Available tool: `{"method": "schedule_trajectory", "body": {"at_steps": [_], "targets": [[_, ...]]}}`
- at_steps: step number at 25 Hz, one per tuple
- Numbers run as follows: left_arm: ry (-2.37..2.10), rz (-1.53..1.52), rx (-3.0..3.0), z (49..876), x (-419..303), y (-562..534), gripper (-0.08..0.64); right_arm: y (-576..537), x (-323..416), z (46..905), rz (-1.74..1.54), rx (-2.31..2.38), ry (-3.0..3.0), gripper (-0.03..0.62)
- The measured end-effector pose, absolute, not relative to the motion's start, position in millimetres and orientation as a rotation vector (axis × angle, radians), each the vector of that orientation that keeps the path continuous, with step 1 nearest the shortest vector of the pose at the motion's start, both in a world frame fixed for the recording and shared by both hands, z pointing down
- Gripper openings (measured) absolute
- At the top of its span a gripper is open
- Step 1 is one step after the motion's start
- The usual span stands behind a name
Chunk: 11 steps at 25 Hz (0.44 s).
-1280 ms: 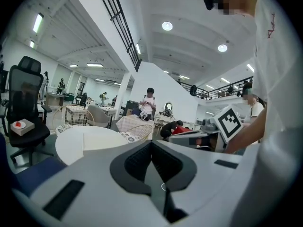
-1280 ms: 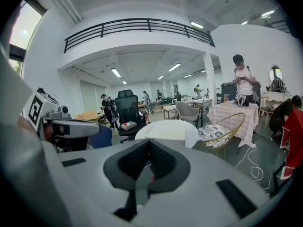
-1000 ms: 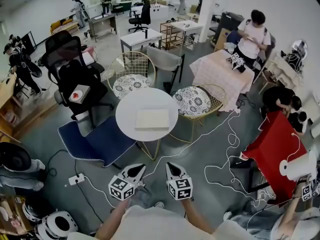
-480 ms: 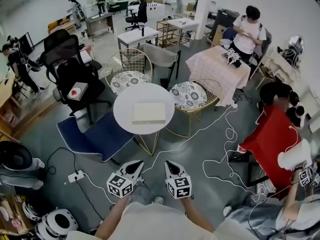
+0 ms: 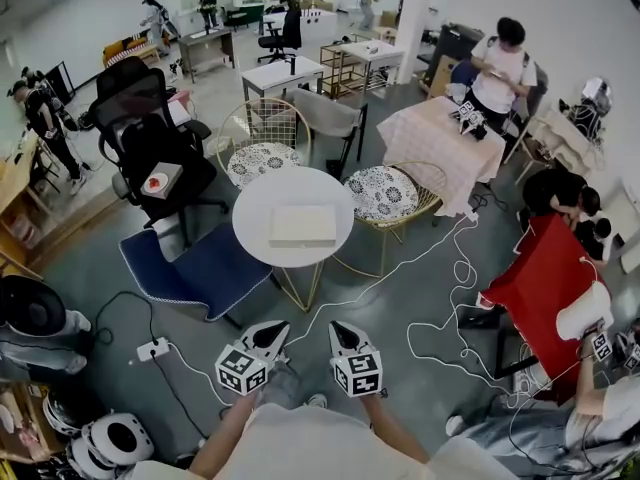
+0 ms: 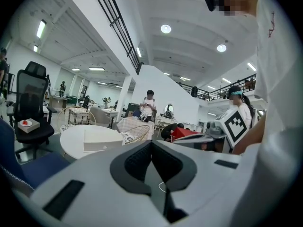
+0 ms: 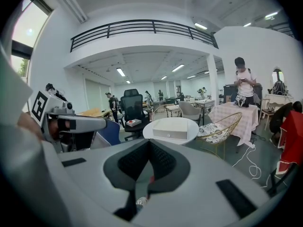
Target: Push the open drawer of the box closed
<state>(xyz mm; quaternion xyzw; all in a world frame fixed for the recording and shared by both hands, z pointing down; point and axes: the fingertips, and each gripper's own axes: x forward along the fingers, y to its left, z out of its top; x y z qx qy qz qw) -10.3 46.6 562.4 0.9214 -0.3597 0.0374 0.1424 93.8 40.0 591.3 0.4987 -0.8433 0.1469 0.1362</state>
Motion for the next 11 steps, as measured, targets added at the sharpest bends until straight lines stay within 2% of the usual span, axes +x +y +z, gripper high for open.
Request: {"method": "schedule_trajectory", "body": {"at_steps": [11], "targets": [[-1.050, 0.080, 2.734, 538.4, 2.8, 38.6, 0.012, 34.7, 92.7, 579.9, 0.390, 1.451, -2.485, 0.015]]}}
